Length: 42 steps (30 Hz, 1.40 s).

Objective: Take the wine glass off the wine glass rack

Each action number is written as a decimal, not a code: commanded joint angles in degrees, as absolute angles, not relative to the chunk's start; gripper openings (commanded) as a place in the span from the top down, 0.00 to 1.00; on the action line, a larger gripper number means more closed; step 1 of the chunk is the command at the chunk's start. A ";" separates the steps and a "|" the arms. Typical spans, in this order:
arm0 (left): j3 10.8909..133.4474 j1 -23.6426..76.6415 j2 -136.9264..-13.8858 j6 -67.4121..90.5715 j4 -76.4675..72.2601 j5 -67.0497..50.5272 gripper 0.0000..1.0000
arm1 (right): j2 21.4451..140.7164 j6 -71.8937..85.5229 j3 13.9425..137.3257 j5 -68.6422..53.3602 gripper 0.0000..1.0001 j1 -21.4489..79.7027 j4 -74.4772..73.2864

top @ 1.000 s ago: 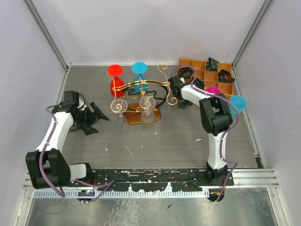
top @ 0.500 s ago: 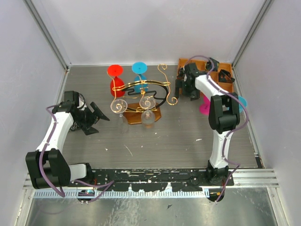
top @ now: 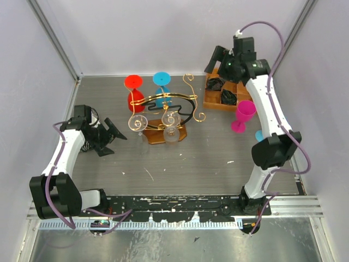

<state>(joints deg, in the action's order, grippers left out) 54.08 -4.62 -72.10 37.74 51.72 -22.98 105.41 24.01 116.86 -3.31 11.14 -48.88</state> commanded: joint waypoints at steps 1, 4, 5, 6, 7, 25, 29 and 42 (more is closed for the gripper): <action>55.55 -4.73 -71.05 37.86 52.23 -23.23 0.07 | 99.03 33.51 119.69 -19.80 0.00 11.29 -48.58; 55.38 -4.69 -71.03 38.09 51.97 -23.61 0.07 | 96.25 36.78 119.23 -26.38 0.00 13.56 -47.81; 55.39 -4.66 -70.95 38.20 51.93 -23.72 0.07 | 95.64 37.08 119.57 -27.87 0.00 14.43 -48.14; 55.31 -4.69 -70.89 38.29 51.88 -23.73 0.07 | 94.97 37.05 119.79 -29.07 0.00 15.55 -48.45; 55.36 -4.72 -70.79 38.32 51.80 -23.81 0.07 | 93.82 37.01 119.56 -29.63 0.00 17.02 -48.50; 57.57 -4.66 -67.54 38.59 53.57 -20.72 0.07 | 79.12 38.06 96.82 -21.53 0.39 31.55 -50.90; 59.88 -4.69 -66.80 39.29 54.48 -21.07 0.07 | 79.69 38.21 93.31 -20.95 0.39 32.40 -49.15; 62.06 -4.66 -66.49 39.81 55.28 -22.08 0.06 | 81.17 40.10 86.65 -23.12 0.41 32.52 -39.81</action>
<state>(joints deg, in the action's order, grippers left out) 60.99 -4.60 -67.20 39.64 54.35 -21.08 81.14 38.33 87.64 -21.74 32.36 -46.46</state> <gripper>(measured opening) 0.934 0.603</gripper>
